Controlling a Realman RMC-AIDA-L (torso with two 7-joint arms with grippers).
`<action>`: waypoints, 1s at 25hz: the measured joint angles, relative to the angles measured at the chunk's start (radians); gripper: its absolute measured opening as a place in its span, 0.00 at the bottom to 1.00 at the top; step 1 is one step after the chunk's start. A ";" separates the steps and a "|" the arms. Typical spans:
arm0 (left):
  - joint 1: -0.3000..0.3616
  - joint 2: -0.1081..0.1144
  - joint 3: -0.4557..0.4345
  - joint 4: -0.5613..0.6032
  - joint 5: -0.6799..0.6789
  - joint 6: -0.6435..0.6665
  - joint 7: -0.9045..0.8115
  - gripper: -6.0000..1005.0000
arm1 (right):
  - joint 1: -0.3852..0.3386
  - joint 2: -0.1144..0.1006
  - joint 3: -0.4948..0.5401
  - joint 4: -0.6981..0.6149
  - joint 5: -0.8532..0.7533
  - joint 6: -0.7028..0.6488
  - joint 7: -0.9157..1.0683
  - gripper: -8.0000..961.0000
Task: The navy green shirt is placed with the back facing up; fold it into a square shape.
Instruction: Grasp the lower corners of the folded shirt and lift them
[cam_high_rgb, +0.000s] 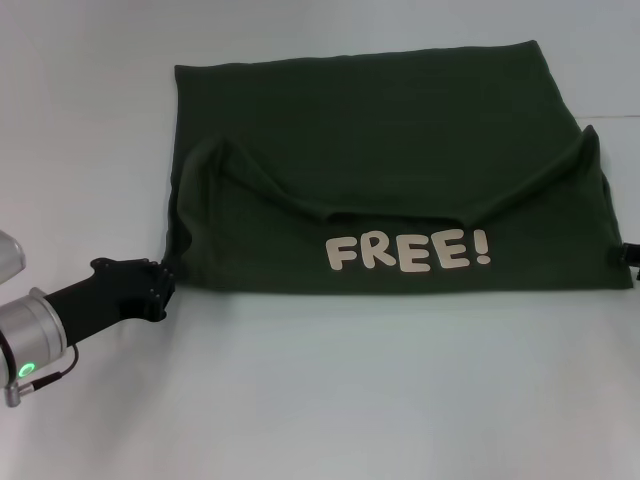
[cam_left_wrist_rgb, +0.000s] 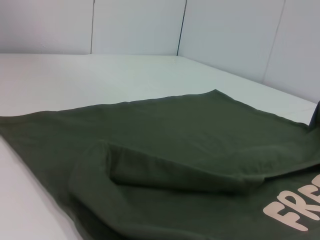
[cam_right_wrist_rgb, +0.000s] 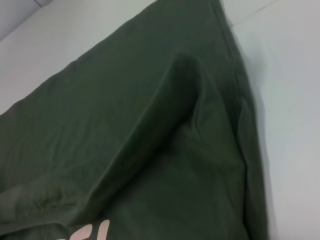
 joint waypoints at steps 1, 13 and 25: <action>0.000 0.000 0.000 0.000 0.000 -0.001 0.000 0.01 | 0.000 0.002 0.000 0.001 0.000 0.004 -0.001 0.77; -0.003 0.000 0.000 0.000 0.001 -0.011 0.001 0.01 | 0.017 0.020 -0.001 0.001 0.003 0.010 -0.020 0.76; -0.003 0.000 0.000 -0.002 0.002 -0.011 0.004 0.01 | 0.017 0.023 0.000 0.011 0.003 0.017 -0.024 0.59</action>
